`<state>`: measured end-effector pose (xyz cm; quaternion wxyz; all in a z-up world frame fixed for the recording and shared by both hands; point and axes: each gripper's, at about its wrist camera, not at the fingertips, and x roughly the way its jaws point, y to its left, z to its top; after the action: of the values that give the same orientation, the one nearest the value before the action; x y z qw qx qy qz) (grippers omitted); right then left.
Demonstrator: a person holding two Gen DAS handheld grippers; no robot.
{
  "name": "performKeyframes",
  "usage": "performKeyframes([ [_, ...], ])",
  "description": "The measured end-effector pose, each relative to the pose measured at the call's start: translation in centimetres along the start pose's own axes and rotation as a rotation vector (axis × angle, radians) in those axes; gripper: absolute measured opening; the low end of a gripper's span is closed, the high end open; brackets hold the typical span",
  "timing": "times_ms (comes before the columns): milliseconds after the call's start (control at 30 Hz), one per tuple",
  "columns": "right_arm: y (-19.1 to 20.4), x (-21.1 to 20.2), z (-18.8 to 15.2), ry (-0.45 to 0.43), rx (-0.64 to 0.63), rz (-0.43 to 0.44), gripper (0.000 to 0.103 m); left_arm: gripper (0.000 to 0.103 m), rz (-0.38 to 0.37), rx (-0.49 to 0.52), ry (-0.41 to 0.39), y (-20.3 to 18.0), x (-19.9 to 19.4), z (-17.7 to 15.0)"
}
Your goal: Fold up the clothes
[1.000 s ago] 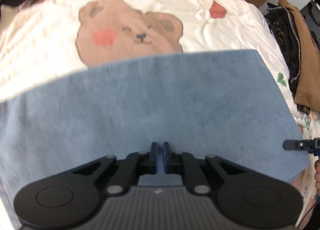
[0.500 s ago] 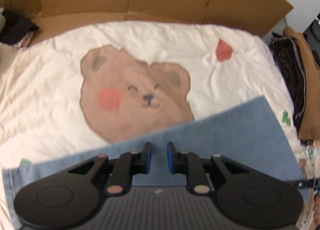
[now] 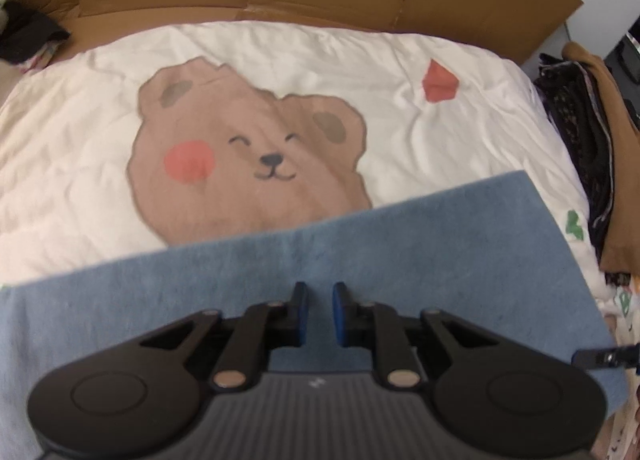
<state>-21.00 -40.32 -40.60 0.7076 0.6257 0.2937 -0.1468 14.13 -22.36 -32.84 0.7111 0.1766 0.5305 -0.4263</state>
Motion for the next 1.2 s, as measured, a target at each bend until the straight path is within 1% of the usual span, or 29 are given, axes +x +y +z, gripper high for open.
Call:
performKeyframes([
  [33, 0.0, 0.0, 0.0, -0.002, -0.003, 0.001, 0.026, 0.007, -0.004, -0.009, 0.007, 0.1, -0.1, -0.3],
  [133, -0.1, 0.0, 0.1, -0.005, 0.002, 0.002, 0.026, 0.007, -0.016, -0.037, 0.026, 0.2, -0.5, -1.3],
  [267, 0.0, 0.0, 0.0, -0.016, 0.004, 0.002, 0.026, 0.007, -0.058, -0.066, 0.071, 0.1, -0.9, -2.9],
  [367, 0.1, 0.0, 0.1, -0.019, -0.003, 0.002, 0.026, 0.007, -0.085, -0.073, 0.111, -0.2, -1.3, -4.9],
  [500, 0.0, 0.1, 0.4, -0.031, 0.005, 0.004, 0.026, 0.007, -0.099, -0.089, 0.142, -0.4, -2.3, -7.4],
  [600, -0.1, 0.3, 0.7, -0.043, 0.011, 0.004, 0.026, 0.006, -0.107, -0.102, 0.164, -0.2, -3.0, -8.7],
  [900, 0.4, 0.5, 1.2, -0.061, -0.007, -0.017, 0.026, 0.006, -0.126, -0.102, 0.199, -0.8, -4.1, -10.8],
  [1100, 1.5, 0.6, 1.3, -0.062, -0.061, -0.051, 0.026, 0.004, -0.142, -0.087, 0.232, -1.0, -4.4, -11.2],
  [1200, 1.2, 0.7, 1.5, -0.057, -0.057, -0.060, 0.026, 0.003, -0.156, -0.110, 0.253, -1.0, -4.5, -11.1],
])
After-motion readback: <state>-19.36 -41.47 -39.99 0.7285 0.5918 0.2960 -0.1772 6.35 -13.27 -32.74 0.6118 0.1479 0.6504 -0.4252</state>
